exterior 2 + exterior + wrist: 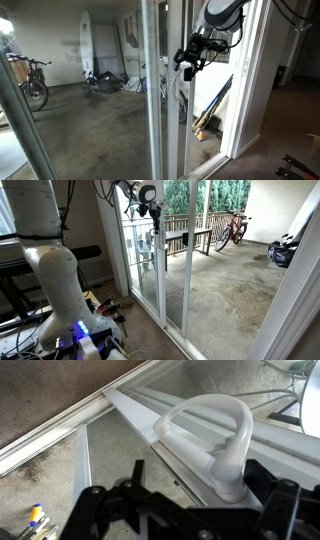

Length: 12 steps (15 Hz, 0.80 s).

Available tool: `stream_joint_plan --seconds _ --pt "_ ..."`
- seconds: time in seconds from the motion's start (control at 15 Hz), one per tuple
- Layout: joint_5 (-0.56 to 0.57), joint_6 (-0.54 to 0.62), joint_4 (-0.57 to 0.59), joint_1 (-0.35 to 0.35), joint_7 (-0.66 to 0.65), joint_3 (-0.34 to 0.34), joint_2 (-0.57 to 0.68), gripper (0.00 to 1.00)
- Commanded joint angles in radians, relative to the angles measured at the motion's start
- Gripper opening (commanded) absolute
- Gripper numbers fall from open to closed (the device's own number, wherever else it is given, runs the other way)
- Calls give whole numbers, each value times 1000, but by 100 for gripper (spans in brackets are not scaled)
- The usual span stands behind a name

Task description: Slide the glass door to the right

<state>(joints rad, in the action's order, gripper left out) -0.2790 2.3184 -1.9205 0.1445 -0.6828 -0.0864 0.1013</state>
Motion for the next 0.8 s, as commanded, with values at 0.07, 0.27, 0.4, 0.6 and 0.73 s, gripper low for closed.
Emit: stream_joint_plan --seconds 0.07,0.27,0.4,0.6,0.73 --pt "34 7 9 -6 -35 4 24 100" --pt "26 6 11 -4 -32 1 33 100" --pt "37 5 11 -3 -41 3 37 100" --pt "58 1 12 -3 -54 10 37 100" --pt "76 -2 11 -5 -64 16 35 100"
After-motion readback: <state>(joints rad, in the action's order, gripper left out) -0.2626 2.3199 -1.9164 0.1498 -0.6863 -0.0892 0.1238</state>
